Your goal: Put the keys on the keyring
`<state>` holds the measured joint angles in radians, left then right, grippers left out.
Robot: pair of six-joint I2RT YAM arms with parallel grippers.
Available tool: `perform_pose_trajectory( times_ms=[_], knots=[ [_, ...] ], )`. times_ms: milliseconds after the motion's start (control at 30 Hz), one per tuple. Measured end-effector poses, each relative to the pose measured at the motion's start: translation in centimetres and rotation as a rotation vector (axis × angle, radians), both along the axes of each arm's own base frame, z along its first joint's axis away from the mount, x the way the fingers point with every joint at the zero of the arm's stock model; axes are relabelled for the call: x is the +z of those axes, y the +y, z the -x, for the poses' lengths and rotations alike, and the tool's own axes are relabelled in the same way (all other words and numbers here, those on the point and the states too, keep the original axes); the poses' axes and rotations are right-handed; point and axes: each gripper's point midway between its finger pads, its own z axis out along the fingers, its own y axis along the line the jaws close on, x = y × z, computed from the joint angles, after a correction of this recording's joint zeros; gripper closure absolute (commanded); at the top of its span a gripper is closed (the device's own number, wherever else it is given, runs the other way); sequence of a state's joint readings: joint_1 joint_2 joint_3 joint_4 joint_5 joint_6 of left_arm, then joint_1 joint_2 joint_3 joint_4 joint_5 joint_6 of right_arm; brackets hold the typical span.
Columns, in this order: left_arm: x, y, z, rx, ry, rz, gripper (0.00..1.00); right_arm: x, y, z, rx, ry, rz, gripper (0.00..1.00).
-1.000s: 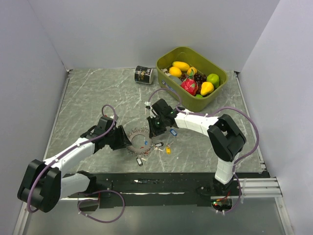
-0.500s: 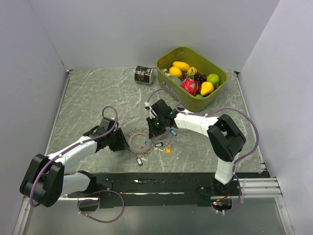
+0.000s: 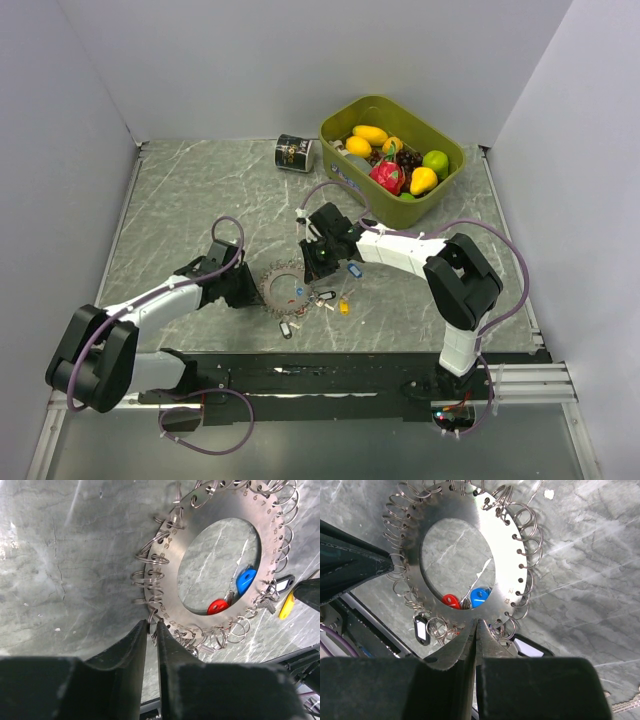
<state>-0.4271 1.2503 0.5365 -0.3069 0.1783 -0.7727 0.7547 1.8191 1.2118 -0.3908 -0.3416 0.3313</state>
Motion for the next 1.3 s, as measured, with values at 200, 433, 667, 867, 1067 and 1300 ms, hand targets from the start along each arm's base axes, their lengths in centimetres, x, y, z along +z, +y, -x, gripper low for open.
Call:
perform_pose_trajectory(
  times_ms=[200,433,667,867,1067,1300],
  knots=[
    [0.0,0.1,-0.1,0.003,-0.005,-0.004,0.81,0.0,0.0,0.0,0.0,-0.001,0.0,0.91],
    [0.7,0.5,0.0,0.016,-0.027,-0.015,0.75,0.0,0.0,0.0,0.0,0.0,0.0,0.91],
    [1.2,0.5,0.3,0.015,-0.036,-0.015,0.65,0.0,0.0,0.0,0.0,0.001,0.0,0.9],
    [2.0,0.2,0.4,0.002,-0.063,-0.001,0.64,0.0,0.1,0.2,0.007,0.005,-0.004,0.88],
    [2.3,0.1,0.4,0.0,-0.07,0.002,0.59,0.6,1.3,1.1,0.062,-0.013,-0.015,0.64],
    [5.7,0.1,-2.0,0.02,-0.109,-0.008,0.36,1.9,5.4,4.9,0.253,-0.093,-0.053,0.45]
  ],
)
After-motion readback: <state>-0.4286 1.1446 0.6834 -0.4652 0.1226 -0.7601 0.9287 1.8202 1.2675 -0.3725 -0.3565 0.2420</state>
